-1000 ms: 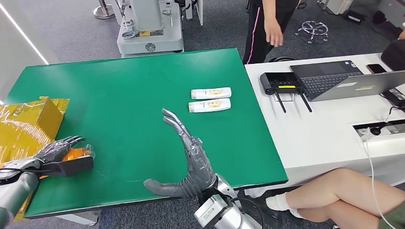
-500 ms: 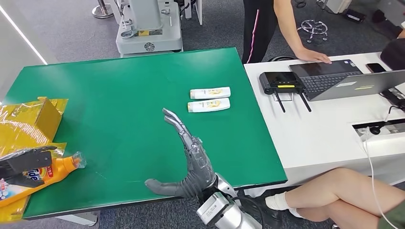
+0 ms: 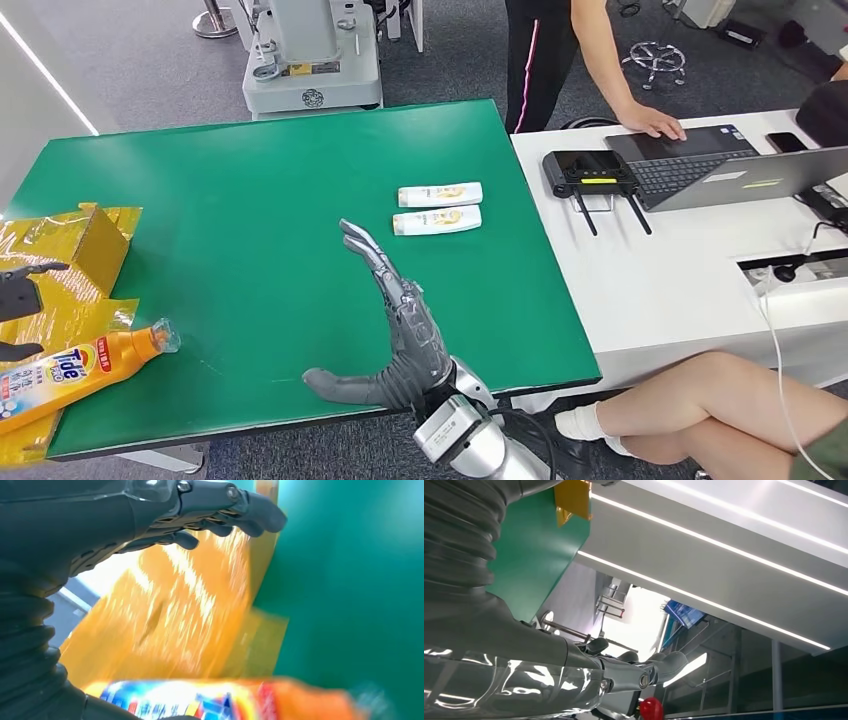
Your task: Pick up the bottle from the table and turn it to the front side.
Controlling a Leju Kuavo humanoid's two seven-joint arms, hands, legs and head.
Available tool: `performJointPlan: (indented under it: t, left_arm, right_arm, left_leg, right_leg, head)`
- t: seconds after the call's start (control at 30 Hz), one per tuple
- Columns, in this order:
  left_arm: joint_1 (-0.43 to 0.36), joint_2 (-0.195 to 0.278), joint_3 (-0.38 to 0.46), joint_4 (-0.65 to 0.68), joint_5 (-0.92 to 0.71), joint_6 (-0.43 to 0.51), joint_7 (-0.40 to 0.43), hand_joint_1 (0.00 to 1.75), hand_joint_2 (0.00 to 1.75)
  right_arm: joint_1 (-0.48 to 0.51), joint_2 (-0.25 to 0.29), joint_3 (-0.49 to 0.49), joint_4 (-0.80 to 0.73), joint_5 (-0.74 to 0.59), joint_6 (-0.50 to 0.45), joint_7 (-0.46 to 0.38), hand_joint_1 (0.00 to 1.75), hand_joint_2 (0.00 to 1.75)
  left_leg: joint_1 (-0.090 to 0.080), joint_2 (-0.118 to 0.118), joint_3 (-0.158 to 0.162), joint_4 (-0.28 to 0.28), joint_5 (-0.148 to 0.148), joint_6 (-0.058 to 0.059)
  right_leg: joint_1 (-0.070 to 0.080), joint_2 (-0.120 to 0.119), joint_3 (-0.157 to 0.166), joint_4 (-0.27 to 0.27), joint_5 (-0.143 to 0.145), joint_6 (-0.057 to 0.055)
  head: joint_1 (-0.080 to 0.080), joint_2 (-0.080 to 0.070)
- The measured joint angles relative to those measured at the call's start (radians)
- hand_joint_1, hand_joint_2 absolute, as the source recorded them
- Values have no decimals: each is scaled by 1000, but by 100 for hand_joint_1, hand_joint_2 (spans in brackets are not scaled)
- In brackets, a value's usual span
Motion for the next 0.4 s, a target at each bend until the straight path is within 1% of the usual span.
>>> performJointPlan:
  t: [0.07,0.1,0.13,0.17,0.23,0.3,0.37,0.4]
  left_arm:
    - [18,12,12,-55,49,84,-26,0,175]
    - [33,8,28,-81,58,146,-47,0,175]
    - [54,-4,51,-105,57,210,-71,0,175]
    - [76,-27,82,-125,47,277,-99,0,175]
    - [123,-99,153,-157,30,405,-150,0,175]
    - [169,-206,232,-185,44,542,-188,0,175]
    - [212,-322,301,-210,89,658,-200,0,175]
    - [222,-349,316,-216,101,682,-199,0,175]
  right_arm:
    - [2,0,0,-2,1,0,0,0,175]
    - [4,0,0,-3,2,2,0,0,175]
    - [6,0,0,-4,3,3,1,0,175]
    - [7,0,0,-5,4,5,1,0,175]
    - [10,0,0,-7,4,10,1,0,175]
    - [11,2,0,-6,4,11,0,0,175]
    - [12,5,2,-6,2,5,-4,0,175]
    - [12,6,3,-5,2,3,-6,0,175]
  left_leg:
    - [0,0,0,0,0,0]
    - [-1,0,0,0,0,0]
    - [-1,0,0,0,0,0]
    - [-1,-1,0,0,0,0]
    - [-2,-1,0,0,0,0]
    - [-2,-2,0,0,0,0]
    - [-3,-2,0,0,0,1]
    - [-3,-2,0,0,0,1]
  right_leg:
    - [0,0,0,0,0,0]
    - [-1,0,0,0,0,0]
    - [-1,0,0,-1,0,0]
    - [-1,-1,-1,-1,0,0]
    - [-2,-2,-1,-1,0,0]
    - [-3,-2,0,-1,1,1]
    - [-3,-2,1,-1,1,2]
    - [-3,-2,1,-1,1,2]
  head:
    - [0,0]
    - [0,0]
    - [0,0]
    - [0,0]
    - [0,0]
    - [0,0]
    - [0,0]
    - [0,0]
